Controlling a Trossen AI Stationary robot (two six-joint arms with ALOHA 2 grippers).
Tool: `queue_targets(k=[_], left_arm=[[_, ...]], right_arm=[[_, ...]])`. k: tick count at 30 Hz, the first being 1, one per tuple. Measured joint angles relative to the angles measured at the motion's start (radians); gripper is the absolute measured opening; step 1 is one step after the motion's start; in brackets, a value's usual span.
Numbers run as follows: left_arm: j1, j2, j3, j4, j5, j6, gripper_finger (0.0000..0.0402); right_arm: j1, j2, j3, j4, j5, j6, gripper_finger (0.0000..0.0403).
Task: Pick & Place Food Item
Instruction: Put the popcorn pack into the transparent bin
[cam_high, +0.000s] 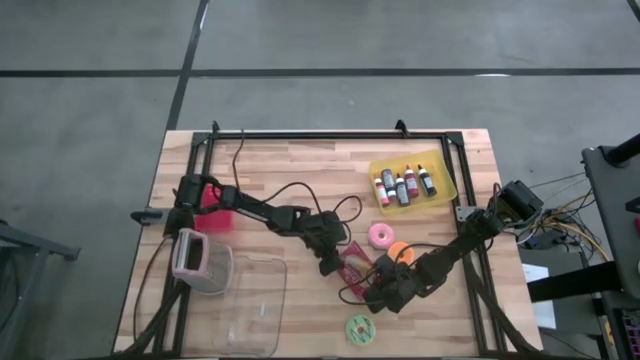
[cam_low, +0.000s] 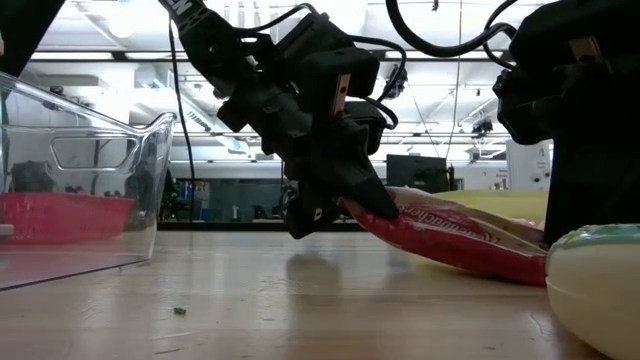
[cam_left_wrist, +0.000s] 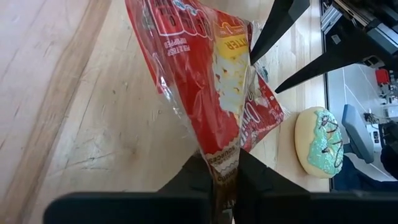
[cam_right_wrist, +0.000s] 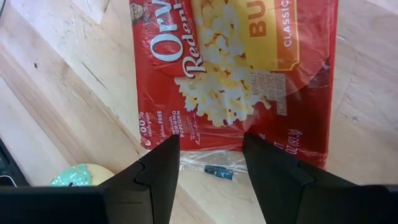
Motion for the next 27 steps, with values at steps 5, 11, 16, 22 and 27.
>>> queue_targets(k=[5, 11, 16, 22, 27], left_arm=[[0.0, 0.0, 0.0, 0.0, 0.0, -0.002, 0.0026], [0.0, 0.0, 0.0, 0.0, 0.0, -0.003, 0.0028], [0.001, 0.0, -0.001, 0.0, -0.002, -0.005, 0.0029], [0.003, 0.0, -0.001, -0.001, -0.015, -0.003, 0.0029], [0.003, 0.0, -0.001, -0.001, -0.016, -0.002, 0.0031]], right_arm=[[0.0, 0.0, 0.0, 0.0, 0.0, 0.0, 0.0178], [0.0, 0.0, 0.0, 0.001, 0.0, -0.007, 0.0178], [-0.001, -0.007, 0.0, 0.002, -0.005, -0.007, 0.0178], [-0.001, -0.037, 0.002, 0.008, -0.056, -0.092, 0.0178], [0.003, -0.074, 0.028, 0.012, -0.139, -0.24, 0.0178]])
